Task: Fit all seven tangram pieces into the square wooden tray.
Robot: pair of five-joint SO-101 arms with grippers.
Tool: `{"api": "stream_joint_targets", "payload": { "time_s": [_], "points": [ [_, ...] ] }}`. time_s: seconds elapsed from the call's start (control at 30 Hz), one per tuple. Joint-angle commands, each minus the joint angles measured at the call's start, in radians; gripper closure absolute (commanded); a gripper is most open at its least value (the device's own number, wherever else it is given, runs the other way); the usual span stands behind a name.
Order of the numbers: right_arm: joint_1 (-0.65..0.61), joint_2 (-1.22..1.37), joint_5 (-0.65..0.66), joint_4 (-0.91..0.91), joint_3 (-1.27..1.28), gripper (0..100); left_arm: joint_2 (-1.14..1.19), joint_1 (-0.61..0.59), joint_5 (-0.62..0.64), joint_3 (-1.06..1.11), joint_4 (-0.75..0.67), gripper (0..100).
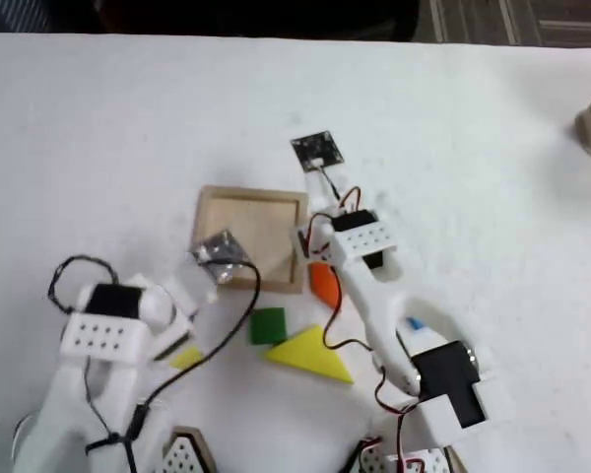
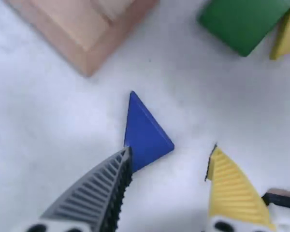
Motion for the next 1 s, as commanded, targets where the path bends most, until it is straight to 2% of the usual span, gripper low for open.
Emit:
{"api": "stream_joint_targets", "payload": {
  "time_s": [0.0, 0.43, 0.63, 0.97],
  "points": [
    [0.007, -0.064, 0.012, -0.008, -0.021, 82.3, -0.039, -0.048, -0.072, 0.003, -0.012, 73],
    [0.008, -0.064, 0.012, -0.007, -0.018, 82.3, -0.038, -0.071, -0.13, 0.126, -0.218, 73],
    [0.008, -0.064, 0.012, -0.007, -0.017, 82.3, -0.031, -0.068, -0.13, 0.112, -0.227, 73],
    [0.008, -0.064, 0.012, -0.007, -0.017, 82.3, 0.291, -0.076, -0.127, -0.018, -0.276, 73]
  ]
}}
